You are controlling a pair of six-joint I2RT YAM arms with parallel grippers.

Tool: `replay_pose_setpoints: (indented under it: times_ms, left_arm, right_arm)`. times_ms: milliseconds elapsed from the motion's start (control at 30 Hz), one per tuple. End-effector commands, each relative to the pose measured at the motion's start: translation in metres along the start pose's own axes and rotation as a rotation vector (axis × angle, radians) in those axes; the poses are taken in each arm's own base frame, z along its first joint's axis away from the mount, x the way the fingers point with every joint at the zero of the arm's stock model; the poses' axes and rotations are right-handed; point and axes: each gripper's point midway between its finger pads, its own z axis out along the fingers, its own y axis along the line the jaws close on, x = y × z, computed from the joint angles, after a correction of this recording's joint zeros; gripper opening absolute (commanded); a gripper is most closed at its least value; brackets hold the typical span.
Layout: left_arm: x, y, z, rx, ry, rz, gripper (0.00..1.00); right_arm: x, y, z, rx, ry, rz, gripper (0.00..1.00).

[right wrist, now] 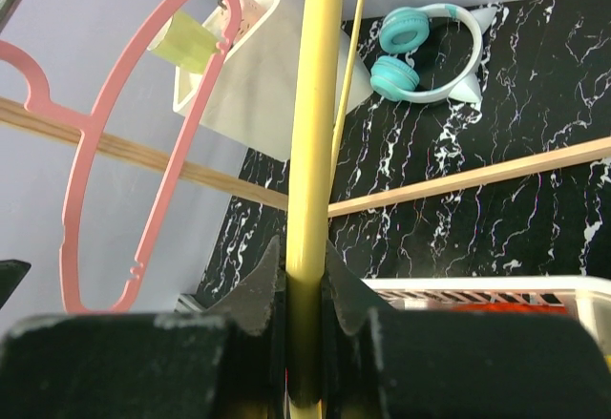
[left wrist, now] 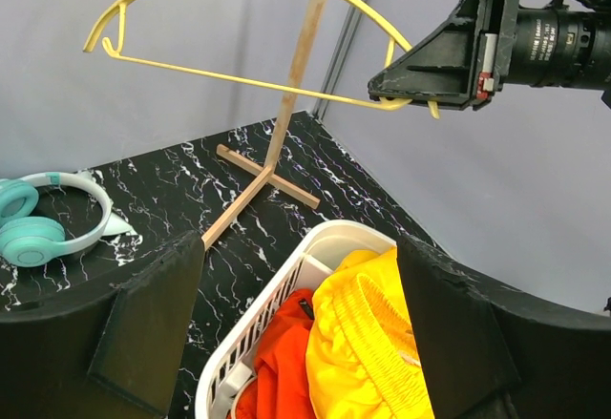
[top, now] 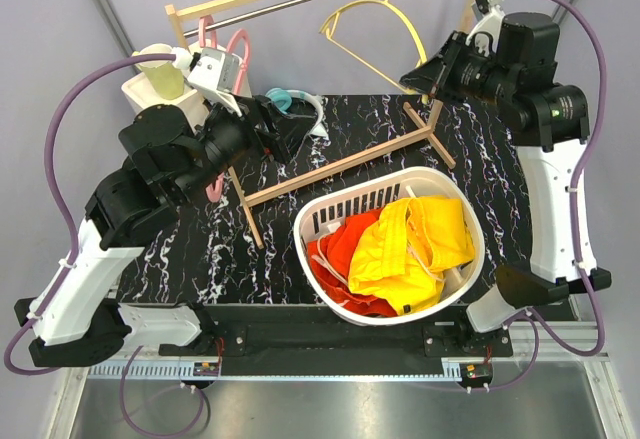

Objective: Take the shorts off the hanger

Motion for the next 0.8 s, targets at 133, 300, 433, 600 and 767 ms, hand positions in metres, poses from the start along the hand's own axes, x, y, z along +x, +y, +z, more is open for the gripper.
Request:
replay_pose_setpoints:
  times_ms: [133, 300, 433, 600, 767]
  left_arm:
    - [-0.007, 0.0, -0.001, -0.007, -0.034, -0.032, 0.85]
    - [-0.009, -0.001, -0.001, -0.006, -0.036, -0.043, 0.85]
    - [-0.009, -0.001, -0.001, -0.008, -0.039, -0.056, 0.85]
    - [-0.011, -0.002, -0.001, -0.008, -0.042, -0.074, 0.85]
    - [-0.01, -0.001, -0.001, -0.016, -0.042, -0.09, 0.85]
  right_arm:
    - [0.0, 0.014, -0.019, -0.059, -0.039, -0.026, 0.0]
    - [0.012, 0.002, -0.013, -0.037, -0.018, -0.016, 0.23]
    - [0.018, -0.003, -0.013, -0.022, -0.011, -0.008, 0.49]
    - [0.022, -0.005, -0.023, -0.006, -0.021, 0.0, 0.75]
    - [0.033, -0.018, -0.039, 0.08, -0.017, 0.024, 1.0]
